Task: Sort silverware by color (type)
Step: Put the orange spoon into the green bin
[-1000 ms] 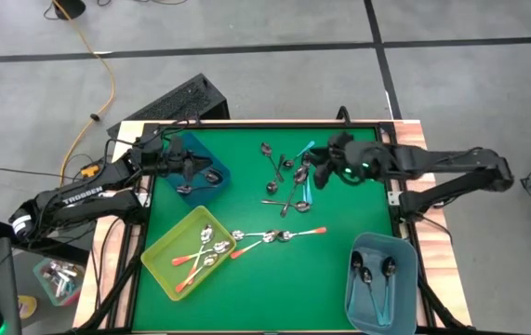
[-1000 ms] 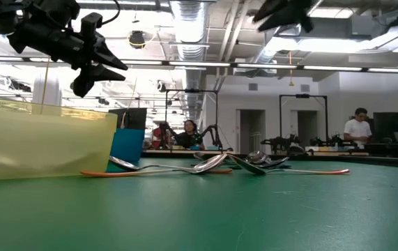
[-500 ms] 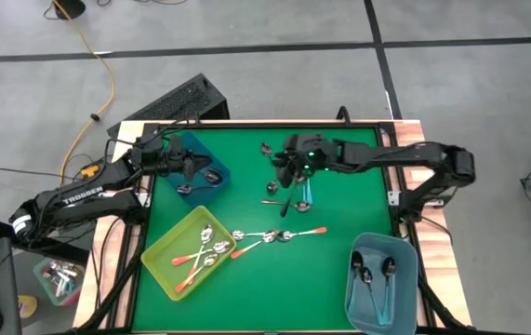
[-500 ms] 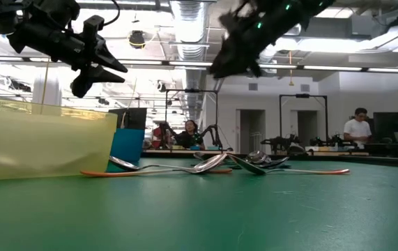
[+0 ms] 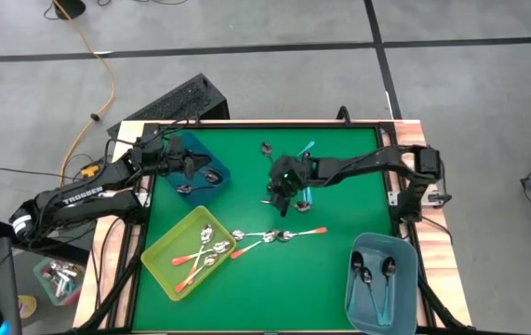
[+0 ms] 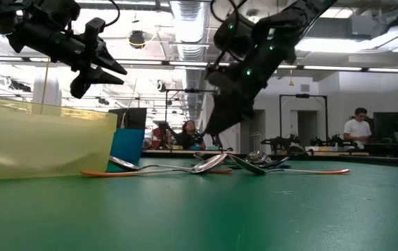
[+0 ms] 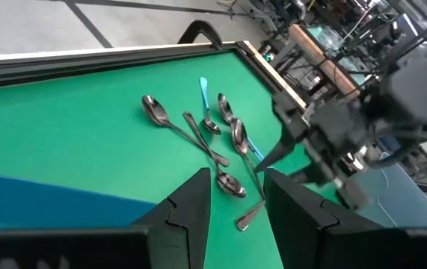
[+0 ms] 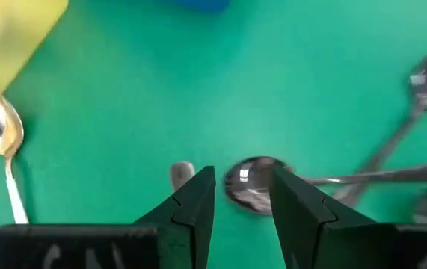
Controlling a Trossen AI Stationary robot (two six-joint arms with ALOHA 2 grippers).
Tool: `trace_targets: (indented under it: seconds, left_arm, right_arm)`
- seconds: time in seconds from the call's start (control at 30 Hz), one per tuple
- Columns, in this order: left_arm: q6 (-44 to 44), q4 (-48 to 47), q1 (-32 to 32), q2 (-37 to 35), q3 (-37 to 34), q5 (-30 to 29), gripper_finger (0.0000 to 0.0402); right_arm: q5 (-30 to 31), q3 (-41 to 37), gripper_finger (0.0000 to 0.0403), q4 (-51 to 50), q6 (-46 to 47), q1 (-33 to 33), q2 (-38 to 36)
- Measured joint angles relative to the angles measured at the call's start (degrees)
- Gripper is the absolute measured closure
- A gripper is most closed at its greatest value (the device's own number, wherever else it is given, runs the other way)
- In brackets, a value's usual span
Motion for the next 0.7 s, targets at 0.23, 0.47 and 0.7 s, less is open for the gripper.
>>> trace_targets:
  seconds: [0.23,0.47,0.7]
  left_arm:
    - [0.4,-0.3,0.0,0.0,0.0,-1.0,0.0292]
    - [0.6,-0.5,0.0,0.0,0.0,-1.4,0.0292]
    - [0.6,-2.6,0.0,0.0,0.0,-0.7,0.0292]
  right_arm:
    - [0.3,0.0,0.0265,1.1,0.0,1.1,2.7]
    - [3.6,0.1,0.0265,1.3,-8.0,1.0,2.7]
    - [-0.5,0.2,0.0265,-6.9,-12.0,2.6,1.3]
